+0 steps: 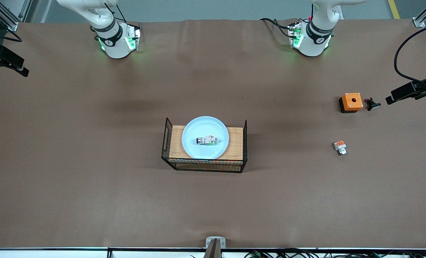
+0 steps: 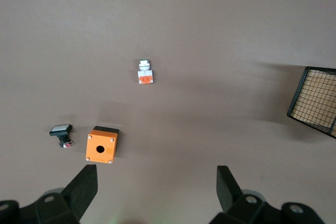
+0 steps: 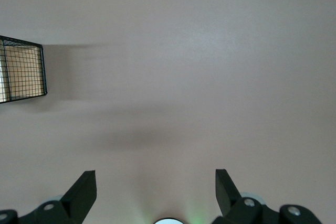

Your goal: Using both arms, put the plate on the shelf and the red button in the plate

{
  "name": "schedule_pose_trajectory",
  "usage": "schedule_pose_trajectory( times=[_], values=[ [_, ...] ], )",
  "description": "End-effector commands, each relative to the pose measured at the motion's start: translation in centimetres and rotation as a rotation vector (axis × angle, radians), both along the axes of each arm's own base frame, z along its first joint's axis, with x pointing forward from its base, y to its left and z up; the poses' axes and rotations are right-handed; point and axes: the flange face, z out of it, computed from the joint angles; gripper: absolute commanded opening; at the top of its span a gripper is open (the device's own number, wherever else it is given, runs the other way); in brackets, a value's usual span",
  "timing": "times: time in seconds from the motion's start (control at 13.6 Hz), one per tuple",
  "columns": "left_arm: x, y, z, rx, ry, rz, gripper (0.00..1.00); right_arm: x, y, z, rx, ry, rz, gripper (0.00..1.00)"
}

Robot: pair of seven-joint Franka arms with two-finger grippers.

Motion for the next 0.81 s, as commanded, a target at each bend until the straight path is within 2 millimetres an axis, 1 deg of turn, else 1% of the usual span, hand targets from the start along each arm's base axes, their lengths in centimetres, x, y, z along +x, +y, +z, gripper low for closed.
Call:
schedule_pose_trajectory(
  times=[0.0,0.07,0.15,0.22,0.29,0.44,0.73],
  values=[
    [-0.3,-1.0,-0.1,0.064,-0.001,-0.047,1.00,-0.8,-0.1,0.2,-0.001,-0.014,0.010,1.00],
    [0.1,-2.4,0.2,0.085,-0.031,-0.075,1.00,-0.8,0.0,0.2,-0.008,-0.015,0.014,1.00],
    [0.4,-2.8,0.6,0.090,-0.057,-0.083,1.00,-0.8,0.0,0.2,-0.031,-0.013,0.018,1.00],
    [0.6,-3.8,1.2,0.084,-0.077,-0.097,1.00,-0.8,0.1,0.2,-0.038,-0.011,0.019,1.00],
    [0.9,-4.4,2.1,0.090,-0.103,-0.109,1.00,-0.8,0.1,0.2,-0.040,-0.011,0.019,1.00],
    [1.3,-4.6,2.8,0.093,-0.123,-0.111,1.00,-0.9,0.0,0.2,-0.038,-0.006,0.015,1.00],
    [1.2,-4.7,3.5,0.093,-0.138,-0.103,1.00,-0.9,0.2,0.1,-0.037,-0.003,0.017,1.00]
  ],
)
